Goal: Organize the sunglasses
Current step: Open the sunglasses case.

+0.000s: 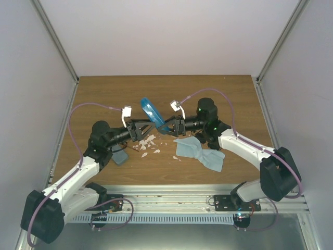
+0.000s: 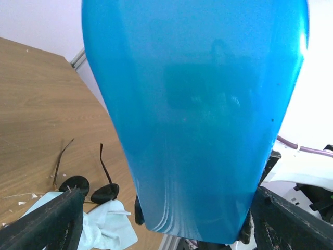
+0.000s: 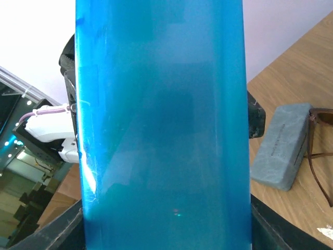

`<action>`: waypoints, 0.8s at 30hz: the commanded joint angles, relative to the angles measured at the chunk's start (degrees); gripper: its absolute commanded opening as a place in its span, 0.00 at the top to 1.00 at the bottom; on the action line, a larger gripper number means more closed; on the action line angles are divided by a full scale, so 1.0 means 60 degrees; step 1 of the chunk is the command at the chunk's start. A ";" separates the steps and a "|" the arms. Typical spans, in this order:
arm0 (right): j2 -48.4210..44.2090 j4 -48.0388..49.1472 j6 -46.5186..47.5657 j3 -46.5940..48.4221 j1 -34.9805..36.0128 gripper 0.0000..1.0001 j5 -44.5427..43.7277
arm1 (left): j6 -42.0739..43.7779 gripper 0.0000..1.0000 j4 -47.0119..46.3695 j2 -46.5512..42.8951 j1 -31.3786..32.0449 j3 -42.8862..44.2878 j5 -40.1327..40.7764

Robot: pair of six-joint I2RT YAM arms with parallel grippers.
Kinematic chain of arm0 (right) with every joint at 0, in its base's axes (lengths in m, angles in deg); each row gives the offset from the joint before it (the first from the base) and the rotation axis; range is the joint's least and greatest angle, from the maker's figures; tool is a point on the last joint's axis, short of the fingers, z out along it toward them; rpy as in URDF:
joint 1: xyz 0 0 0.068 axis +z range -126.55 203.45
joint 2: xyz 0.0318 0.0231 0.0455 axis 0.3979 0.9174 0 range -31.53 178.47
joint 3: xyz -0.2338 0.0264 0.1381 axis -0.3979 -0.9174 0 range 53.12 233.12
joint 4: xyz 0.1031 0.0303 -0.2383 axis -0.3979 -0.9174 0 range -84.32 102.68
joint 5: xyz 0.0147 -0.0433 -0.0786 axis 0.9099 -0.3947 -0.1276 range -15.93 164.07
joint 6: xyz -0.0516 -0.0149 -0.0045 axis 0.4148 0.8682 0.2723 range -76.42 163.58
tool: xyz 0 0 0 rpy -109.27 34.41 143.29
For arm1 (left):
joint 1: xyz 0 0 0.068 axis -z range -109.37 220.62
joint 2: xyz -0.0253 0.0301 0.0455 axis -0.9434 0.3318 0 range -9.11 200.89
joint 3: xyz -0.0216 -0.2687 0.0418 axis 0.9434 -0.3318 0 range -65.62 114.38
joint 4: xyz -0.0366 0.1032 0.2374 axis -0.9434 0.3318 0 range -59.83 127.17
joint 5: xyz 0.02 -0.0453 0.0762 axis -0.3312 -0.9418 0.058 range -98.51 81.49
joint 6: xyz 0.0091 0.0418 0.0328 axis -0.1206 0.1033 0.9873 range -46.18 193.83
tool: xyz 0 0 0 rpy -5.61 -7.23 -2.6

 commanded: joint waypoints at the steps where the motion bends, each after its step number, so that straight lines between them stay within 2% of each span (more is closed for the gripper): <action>1: -0.0096 0.0397 -0.0277 -0.0019 -0.0045 0.45 0.0524 | -0.0438 0.13 -0.1358 0.0091 -0.0044 0.0220 -0.0201; 7: -0.0154 0.0386 -0.0275 -0.0068 0.0044 0.45 0.0610 | -0.0829 0.16 -0.1791 0.0125 -0.0041 0.0162 -0.0215; 17: -0.0024 0.0075 -0.0164 0.0033 0.0184 0.41 0.0539 | -0.0724 0.38 -0.1990 0.0333 -0.0029 0.0062 -0.0489; 21: -0.0155 -0.0490 0.0242 0.0191 0.0169 0.20 0.0160 | -0.0582 0.48 -0.1940 0.0336 -0.0023 0.0035 -0.0554; 24: -0.0281 -0.0815 0.0567 0.0237 0.0099 0.13 -0.0201 | -0.0432 0.48 -0.1675 0.0336 -0.0037 0.0082 -0.0531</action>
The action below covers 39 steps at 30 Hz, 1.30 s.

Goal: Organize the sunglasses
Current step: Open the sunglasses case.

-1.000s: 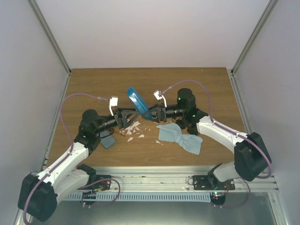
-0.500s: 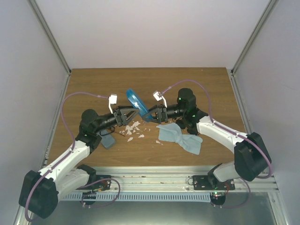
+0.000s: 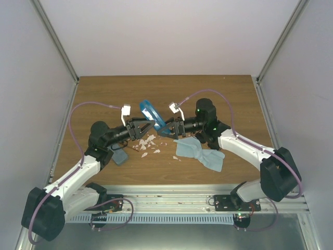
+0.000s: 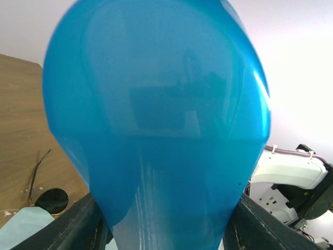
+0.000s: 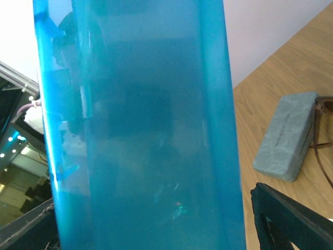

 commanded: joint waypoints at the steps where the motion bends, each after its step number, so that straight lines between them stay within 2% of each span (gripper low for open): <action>1: -0.0305 -0.0540 0.0597 0.0209 -0.0070 0.13 -0.0594 | 0.0330 0.48 -0.0248 0.0022 -0.0040 0.0071 -0.0129; 11: -0.0904 -0.0786 0.1311 -0.0321 -0.0532 0.14 -0.1939 | 0.0629 0.48 0.1031 0.0061 -0.0041 0.0309 0.0235; 17: -0.1382 -0.2254 0.3589 -0.0518 -0.0257 0.18 -0.4330 | 0.0139 0.48 0.2361 0.0282 -0.0034 0.0782 0.0921; 22: -0.1563 -0.2754 0.4604 -0.0521 0.0055 0.16 -0.4230 | -0.0170 0.49 0.3488 0.0590 -0.0041 0.1266 0.1578; 25: -0.1557 -0.2849 0.4683 -0.0520 0.0225 0.17 -0.4807 | -0.0266 0.49 0.3510 0.0794 -0.0041 0.1355 0.1568; 27: -0.1436 -0.2950 0.4629 -0.0462 0.0245 0.22 -0.5599 | -0.0286 0.49 0.3478 0.0860 -0.0035 0.1364 0.1562; 29: -0.1371 -0.3211 0.4496 -0.0435 0.0236 0.31 -0.6426 | -0.0295 0.49 0.3481 0.0835 -0.0027 0.1349 0.1584; 34: -0.1442 -0.2843 0.3924 -0.0693 0.0247 0.48 -0.7538 | -0.0332 0.49 0.3519 0.0853 -0.0035 0.1291 0.1513; 37: -0.1396 -0.2574 0.3810 -0.0815 0.0256 0.51 -0.7528 | -0.0417 0.49 0.3418 0.0854 -0.0032 0.1213 0.1468; 39: -0.1280 -0.2403 0.3973 -0.0847 0.0260 0.52 -0.7004 | -0.0454 0.49 0.3368 0.0853 -0.0039 0.1189 0.1431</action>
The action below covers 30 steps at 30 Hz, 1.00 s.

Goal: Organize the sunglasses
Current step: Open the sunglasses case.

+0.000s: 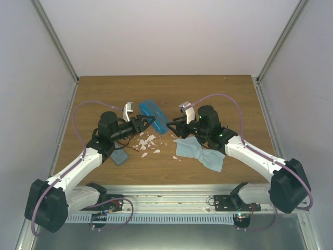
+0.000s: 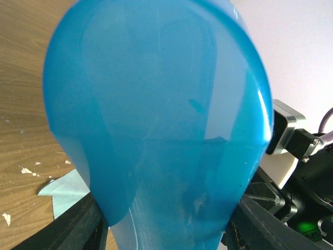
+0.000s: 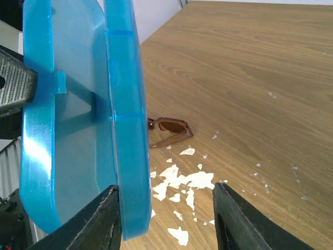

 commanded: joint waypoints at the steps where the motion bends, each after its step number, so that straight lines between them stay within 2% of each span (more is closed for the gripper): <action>1: 0.0154 0.0507 0.0098 -0.0173 0.0046 0.55 0.0190 | -0.0144 0.49 -0.0569 -0.0046 0.0036 0.0095 -0.0238; 9: 0.0554 0.1014 0.0103 -0.0054 0.0045 0.75 0.2046 | -0.0123 0.49 -0.0539 -0.0035 0.0042 0.0046 -0.0221; 14: 0.0553 0.0829 0.0153 0.0038 0.0045 0.93 0.1579 | -0.0060 0.46 -0.0423 -0.0073 0.0029 -0.0006 -0.0072; 17: 0.0323 0.0684 0.0370 0.0074 0.0038 0.95 0.1149 | -0.0154 0.30 0.0141 -0.0200 0.0018 -0.0111 0.0447; 19: 0.0165 0.0447 0.0624 0.0187 0.0044 0.95 0.1066 | -0.0271 0.23 0.0807 -0.0146 0.0003 -0.0052 0.0862; 23: -0.0141 0.0070 0.0849 0.0365 -0.0011 0.96 0.0655 | -0.0393 0.21 0.1637 0.0020 -0.0029 -0.0045 0.1286; 30: -0.0484 -0.0129 0.0758 0.0399 -0.0188 0.95 0.0223 | -0.0477 0.24 0.1941 -0.0051 -0.0092 -0.0494 0.1929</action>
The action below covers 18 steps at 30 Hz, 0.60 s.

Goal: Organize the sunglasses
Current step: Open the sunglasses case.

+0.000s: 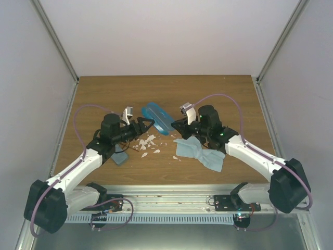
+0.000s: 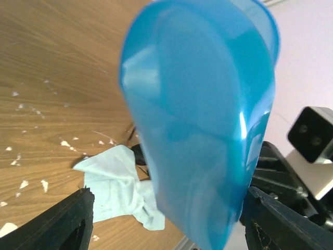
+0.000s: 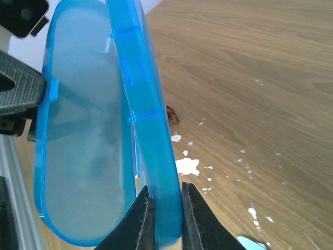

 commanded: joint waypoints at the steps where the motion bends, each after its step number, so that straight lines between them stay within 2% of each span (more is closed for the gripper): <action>1: -0.0597 0.0337 0.0170 0.0393 -0.0062 0.95 0.0115 | -0.0115 0.24 0.0702 0.0053 -0.0158 -0.0494 0.1222; 9: -0.0479 -0.0084 -0.0166 0.0517 -0.0095 0.95 -0.0640 | 0.0150 0.34 0.0674 0.0572 -0.0200 -0.0437 0.1176; 15: 0.0131 -0.0736 0.0175 0.0792 -0.0071 0.95 -0.1576 | 0.0710 0.34 0.0485 0.0761 -0.0239 0.0061 0.0814; 18: 0.0476 -0.0957 0.0362 0.0888 -0.0011 0.95 -0.2201 | 0.0943 0.34 0.0827 0.0628 -0.0239 0.0290 0.1149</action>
